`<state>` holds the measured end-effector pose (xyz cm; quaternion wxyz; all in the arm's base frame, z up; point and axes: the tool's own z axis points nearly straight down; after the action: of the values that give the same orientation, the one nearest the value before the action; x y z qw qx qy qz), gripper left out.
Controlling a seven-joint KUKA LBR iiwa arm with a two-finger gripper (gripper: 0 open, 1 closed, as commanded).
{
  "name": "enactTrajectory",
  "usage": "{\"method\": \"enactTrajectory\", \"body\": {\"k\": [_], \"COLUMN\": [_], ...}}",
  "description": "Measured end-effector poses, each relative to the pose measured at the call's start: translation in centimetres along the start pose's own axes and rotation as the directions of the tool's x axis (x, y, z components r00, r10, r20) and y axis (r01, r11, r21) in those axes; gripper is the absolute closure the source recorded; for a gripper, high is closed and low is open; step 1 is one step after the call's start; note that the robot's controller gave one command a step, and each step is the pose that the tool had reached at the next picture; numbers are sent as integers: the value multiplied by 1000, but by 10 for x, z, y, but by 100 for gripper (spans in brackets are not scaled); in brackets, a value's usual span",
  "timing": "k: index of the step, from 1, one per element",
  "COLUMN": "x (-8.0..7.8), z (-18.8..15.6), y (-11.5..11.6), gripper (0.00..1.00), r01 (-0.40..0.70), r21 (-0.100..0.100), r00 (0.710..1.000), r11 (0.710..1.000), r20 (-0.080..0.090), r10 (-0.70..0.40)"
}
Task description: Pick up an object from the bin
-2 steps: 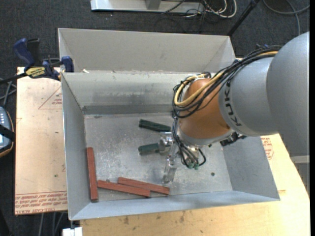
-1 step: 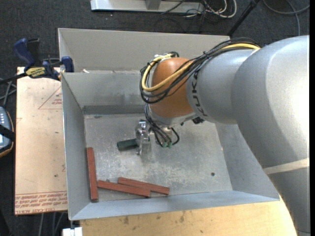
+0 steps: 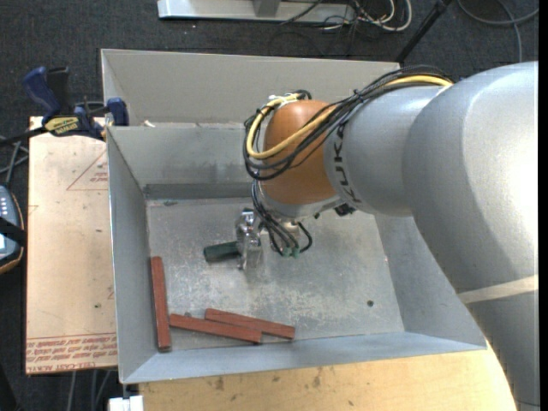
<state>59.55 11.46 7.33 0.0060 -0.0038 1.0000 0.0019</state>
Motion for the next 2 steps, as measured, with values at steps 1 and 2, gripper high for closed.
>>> {"method": "enactTrajectory", "body": {"k": [1, 2], "x": [26, 26], "z": [-123, -123], "y": [-25, -25], "gripper": [100, 100], "r01": [-9, -9], "r21": [3, 3], "r00": [1000, 1000], "r11": [1000, 1000], "r20": [-9, -9], "r10": [9, 9]}}
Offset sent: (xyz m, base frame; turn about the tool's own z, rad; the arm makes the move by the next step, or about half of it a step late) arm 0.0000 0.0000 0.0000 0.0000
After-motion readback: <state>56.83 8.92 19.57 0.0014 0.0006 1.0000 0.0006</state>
